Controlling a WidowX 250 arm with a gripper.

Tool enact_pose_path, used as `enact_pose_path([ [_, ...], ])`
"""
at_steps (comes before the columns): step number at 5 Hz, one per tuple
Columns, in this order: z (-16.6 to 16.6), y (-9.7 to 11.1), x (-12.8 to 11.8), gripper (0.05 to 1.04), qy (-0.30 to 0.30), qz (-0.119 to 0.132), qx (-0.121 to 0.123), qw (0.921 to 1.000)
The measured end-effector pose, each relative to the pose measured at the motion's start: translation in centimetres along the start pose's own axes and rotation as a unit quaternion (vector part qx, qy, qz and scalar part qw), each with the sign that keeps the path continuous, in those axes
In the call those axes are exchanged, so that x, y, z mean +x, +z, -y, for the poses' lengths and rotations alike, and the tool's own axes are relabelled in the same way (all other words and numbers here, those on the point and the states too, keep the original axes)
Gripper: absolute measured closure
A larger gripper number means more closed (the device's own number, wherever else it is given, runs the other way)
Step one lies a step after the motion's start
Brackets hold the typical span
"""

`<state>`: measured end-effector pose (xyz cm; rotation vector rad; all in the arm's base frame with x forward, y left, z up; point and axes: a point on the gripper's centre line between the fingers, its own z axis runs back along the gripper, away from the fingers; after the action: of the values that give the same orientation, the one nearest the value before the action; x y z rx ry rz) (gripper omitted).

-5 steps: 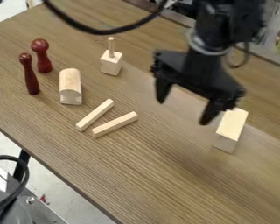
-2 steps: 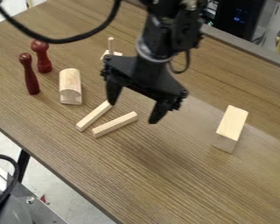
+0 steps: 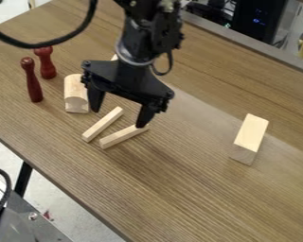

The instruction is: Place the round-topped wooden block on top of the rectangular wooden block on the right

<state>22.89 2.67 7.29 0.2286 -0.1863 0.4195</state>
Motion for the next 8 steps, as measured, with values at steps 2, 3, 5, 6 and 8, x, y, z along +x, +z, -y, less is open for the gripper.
enact_pose_path([
  [2,-2.4,-0.8,1.1,0.084,0.049,0.007,0.004,0.9987],
  [3,-3.6,-1.8,1.4,0.084,0.057,0.001,0.018,0.9982],
  [5,-5.1,-3.2,2.7,0.084,0.077,-0.011,0.031,0.9965],
  [6,-5.4,-3.7,3.4,0.083,0.082,-0.013,0.032,0.996],
  [8,-5.9,-4.7,4.2,0.084,0.099,-0.016,0.026,0.9946],
])
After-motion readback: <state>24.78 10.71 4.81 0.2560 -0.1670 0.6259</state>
